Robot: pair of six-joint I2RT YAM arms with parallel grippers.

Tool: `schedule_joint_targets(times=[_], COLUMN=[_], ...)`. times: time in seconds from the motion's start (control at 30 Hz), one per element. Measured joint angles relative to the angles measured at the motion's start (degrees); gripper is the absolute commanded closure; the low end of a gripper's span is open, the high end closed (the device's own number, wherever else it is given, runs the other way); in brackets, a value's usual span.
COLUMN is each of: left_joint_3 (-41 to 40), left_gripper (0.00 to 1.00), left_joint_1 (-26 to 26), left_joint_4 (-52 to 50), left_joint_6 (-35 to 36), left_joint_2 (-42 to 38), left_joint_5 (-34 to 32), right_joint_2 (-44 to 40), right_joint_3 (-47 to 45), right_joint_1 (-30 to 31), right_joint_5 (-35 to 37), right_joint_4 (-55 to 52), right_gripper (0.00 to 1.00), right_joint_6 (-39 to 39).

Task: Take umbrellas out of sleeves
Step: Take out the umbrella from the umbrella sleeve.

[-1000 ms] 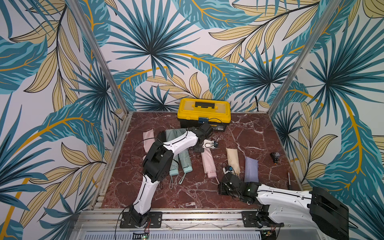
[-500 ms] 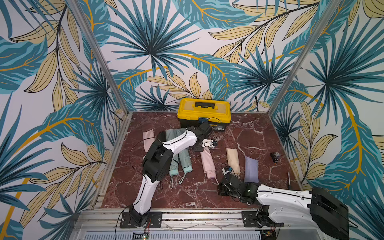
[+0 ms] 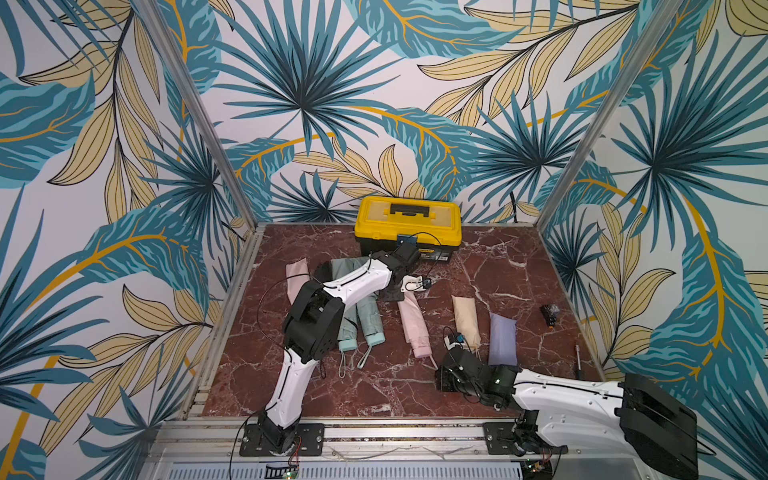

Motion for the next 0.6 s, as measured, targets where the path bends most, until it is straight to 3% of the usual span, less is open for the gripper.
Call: schedule_joint_targets(times=[0.17, 0.23, 0.4, 0.6], left_joint_3=[0.0, 0.0, -2.6, -3.9], left_gripper=[1.00, 0.83, 0.57, 0.45], left_joint_1=[0.1, 0.2, 0.4, 0.6], left_joint_4=[0.0, 0.0, 1.8, 3.1], left_joint_6=[-0.4, -0.3, 0.2, -1.4], left_joint_2=[0.0, 0.0, -3.1, -8.2], left_joint_5=[0.0, 0.2, 4.9, 14.8], right_joint_2=[0.0, 0.0, 0.0, 0.0], right_joint_3=[0.0, 0.0, 0.0, 0.0], right_joint_1=[0.3, 0.3, 0.5, 0.7], right_joint_5=[0.0, 0.0, 0.1, 0.0], right_joint_4=[0.0, 0.0, 0.0, 0.0], right_gripper=[1.00, 1.00, 1.00, 1.00], right_joint_6=[0.2, 0.2, 0.4, 0.6])
